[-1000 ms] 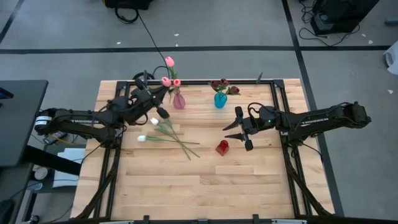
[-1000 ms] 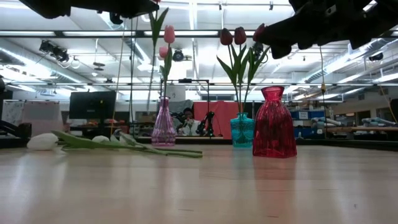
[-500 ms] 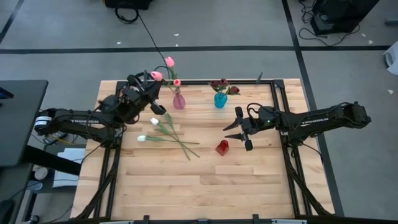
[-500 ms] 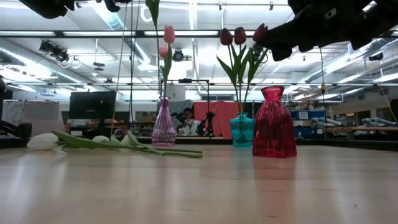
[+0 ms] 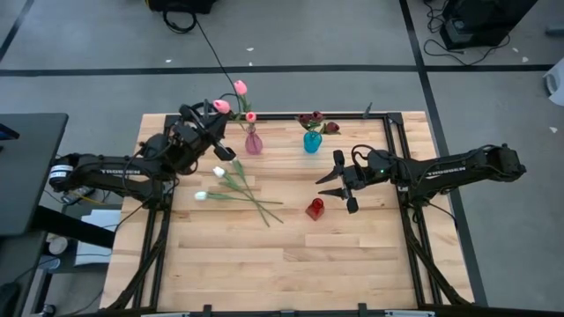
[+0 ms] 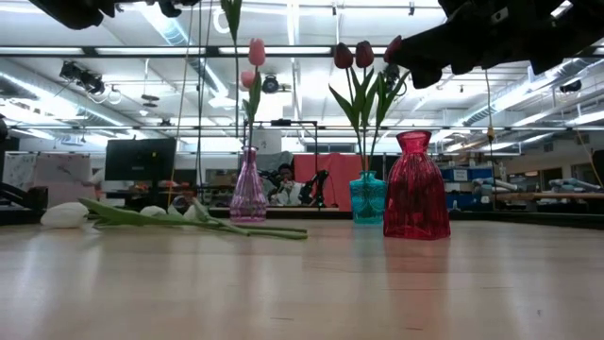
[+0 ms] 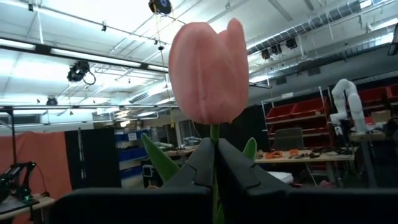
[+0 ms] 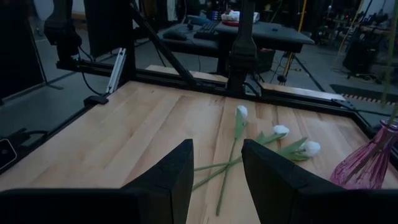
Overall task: Sort flowers into vase by color
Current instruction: Put the pink tulip into the purple vase
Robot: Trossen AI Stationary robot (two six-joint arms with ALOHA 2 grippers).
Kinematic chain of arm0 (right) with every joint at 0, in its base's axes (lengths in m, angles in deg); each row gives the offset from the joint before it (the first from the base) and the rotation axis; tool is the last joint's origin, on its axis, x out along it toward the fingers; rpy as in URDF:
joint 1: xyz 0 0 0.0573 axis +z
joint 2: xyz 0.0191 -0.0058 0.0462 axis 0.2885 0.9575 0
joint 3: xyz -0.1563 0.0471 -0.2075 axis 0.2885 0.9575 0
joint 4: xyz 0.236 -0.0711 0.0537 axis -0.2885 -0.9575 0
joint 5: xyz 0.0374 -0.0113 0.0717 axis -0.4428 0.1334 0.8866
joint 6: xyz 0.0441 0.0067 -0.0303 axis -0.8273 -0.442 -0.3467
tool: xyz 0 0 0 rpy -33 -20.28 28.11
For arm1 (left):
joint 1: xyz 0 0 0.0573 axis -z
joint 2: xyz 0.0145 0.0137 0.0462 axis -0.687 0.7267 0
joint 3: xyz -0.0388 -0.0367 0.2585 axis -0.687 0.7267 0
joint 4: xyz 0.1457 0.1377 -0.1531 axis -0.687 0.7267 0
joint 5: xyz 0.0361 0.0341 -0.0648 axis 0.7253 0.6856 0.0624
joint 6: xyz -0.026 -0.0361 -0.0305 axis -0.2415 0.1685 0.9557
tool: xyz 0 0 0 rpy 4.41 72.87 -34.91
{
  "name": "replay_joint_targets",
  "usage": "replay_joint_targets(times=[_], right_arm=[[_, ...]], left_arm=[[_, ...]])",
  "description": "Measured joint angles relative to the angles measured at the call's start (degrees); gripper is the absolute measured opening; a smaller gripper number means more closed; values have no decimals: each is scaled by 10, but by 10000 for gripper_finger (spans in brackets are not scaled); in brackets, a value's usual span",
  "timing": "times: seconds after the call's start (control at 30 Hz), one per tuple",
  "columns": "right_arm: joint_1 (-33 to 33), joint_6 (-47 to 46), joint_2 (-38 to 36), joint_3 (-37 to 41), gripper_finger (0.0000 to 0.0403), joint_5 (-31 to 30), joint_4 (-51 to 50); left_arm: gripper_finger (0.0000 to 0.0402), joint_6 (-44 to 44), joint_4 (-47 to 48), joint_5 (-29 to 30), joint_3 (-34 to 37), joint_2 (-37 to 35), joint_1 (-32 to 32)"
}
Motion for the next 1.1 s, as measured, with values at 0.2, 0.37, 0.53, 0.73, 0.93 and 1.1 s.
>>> replay_joint_targets(times=[0.2,0.37,0.53,0.73,0.93,1.1], right_arm=[[1,0,0,0,149,0,5],[1,0,0,0,149,4,4],[1,0,0,0,149,4,4],[2,0,0,0,149,4,4],[9,0,0,0,149,4,8],[15,1,0,0,149,1,13]], left_arm=[[12,16,-34,0,0,41,-19],[11,15,-89,0,0,81,-29],[10,15,-98,2,0,86,-30],[10,21,-82,33,0,86,-30],[10,70,-88,84,49,86,-31],[9,138,-121,119,111,85,-51]])
